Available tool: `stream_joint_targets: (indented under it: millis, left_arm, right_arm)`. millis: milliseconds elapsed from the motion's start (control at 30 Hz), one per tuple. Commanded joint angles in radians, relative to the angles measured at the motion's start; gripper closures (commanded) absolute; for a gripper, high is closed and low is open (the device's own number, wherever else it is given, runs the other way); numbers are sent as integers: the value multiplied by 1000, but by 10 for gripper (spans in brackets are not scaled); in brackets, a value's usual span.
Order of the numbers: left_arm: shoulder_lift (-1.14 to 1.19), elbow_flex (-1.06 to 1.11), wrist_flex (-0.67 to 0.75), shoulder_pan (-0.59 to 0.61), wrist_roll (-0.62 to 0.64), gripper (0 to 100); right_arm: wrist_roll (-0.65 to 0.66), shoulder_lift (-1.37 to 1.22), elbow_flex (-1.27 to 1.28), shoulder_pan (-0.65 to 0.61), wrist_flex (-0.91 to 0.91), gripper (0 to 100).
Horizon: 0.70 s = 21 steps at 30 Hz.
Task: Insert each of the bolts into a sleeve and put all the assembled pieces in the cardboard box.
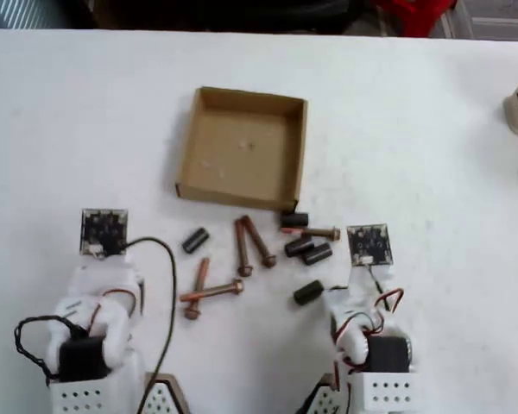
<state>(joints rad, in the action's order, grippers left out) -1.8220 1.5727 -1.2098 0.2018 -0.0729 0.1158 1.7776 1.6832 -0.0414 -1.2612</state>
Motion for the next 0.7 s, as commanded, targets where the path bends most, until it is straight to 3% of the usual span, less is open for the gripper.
stream_joint_targets:
  millis: [0, 433, 667]
  left_arm:
    - [1, -97, -18, -35, -12, 976]
    - [15, -215, -58, -28, -14, 976]
    - [384, -456, -54, -33, -12, 976]
  right_arm:
    - [8, 8, 8, 13, 1, 981]
    - [6, 8, 8, 13, 1, 981]
    - [6, 8, 8, 13, 1, 981]
